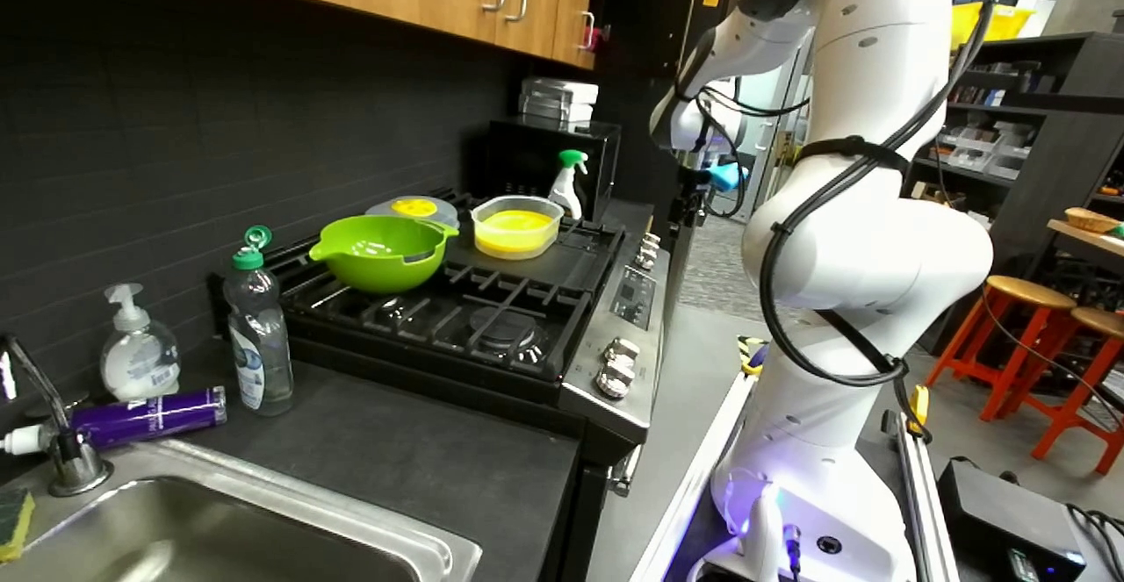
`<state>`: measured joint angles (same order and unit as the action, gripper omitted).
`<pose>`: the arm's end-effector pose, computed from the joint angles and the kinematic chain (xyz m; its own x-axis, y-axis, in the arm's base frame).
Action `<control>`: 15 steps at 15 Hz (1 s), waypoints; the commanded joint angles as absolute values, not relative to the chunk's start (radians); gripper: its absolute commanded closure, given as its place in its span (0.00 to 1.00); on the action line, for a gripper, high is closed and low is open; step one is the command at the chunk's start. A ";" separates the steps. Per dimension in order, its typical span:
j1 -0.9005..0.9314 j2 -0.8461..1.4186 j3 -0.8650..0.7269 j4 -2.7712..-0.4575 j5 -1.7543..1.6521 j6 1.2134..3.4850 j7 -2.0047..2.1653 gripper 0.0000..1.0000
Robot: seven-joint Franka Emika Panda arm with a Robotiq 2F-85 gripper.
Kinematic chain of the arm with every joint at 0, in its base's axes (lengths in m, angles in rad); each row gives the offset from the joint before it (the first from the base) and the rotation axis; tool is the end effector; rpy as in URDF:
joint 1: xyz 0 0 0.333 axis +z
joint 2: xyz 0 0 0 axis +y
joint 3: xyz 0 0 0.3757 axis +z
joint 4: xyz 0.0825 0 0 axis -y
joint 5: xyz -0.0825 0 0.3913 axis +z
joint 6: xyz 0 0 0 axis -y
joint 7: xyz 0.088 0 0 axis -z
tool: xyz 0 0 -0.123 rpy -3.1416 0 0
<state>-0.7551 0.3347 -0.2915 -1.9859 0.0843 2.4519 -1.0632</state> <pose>0.3348 -0.5538 0.3524 0.9989 -0.0191 0.0437 -0.0252 -0.9892 0.1444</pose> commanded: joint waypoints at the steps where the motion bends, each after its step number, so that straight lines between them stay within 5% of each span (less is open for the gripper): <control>1: -0.810 0.277 -0.239 -2.037 0.146 2.532 -1.291 0.00; 11: -1.068 0.144 0.090 -2.235 0.701 2.567 -2.072 0.00; 15: -0.929 0.205 -0.016 -2.280 0.901 2.676 -2.250 0.00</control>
